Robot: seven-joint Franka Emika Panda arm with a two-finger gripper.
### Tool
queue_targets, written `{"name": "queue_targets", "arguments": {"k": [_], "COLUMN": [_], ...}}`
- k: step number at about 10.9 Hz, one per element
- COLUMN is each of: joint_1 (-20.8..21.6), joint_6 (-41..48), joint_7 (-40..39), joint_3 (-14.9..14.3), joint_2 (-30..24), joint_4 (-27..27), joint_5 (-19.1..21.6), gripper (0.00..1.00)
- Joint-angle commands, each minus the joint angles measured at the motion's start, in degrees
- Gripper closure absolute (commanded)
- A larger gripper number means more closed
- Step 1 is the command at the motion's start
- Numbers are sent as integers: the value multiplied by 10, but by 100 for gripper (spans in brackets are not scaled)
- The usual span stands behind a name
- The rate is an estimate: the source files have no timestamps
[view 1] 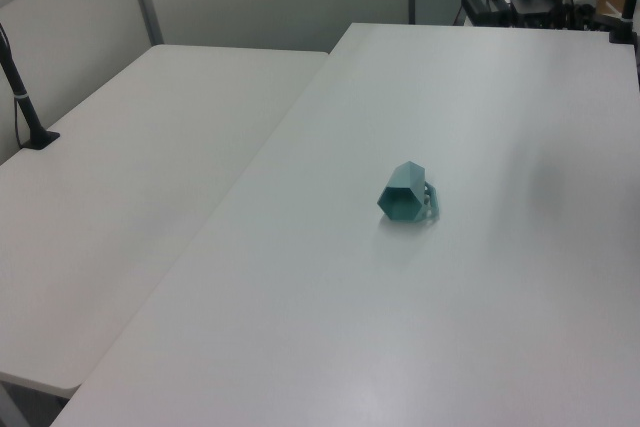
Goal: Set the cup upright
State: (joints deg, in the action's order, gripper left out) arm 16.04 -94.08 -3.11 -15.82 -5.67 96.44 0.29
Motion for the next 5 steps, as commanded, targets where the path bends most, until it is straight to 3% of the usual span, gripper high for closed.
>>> {"name": "queue_targets", "arguments": {"k": [1,5], "joint_1": [11,9], "joint_6": [15,14], "joint_7": [-9,-7], "joint_3": [0,-2], "joint_2": [-12,-12], "joint_4": [15,11], "joint_5": [-41,-42], "gripper": [0,0]}}
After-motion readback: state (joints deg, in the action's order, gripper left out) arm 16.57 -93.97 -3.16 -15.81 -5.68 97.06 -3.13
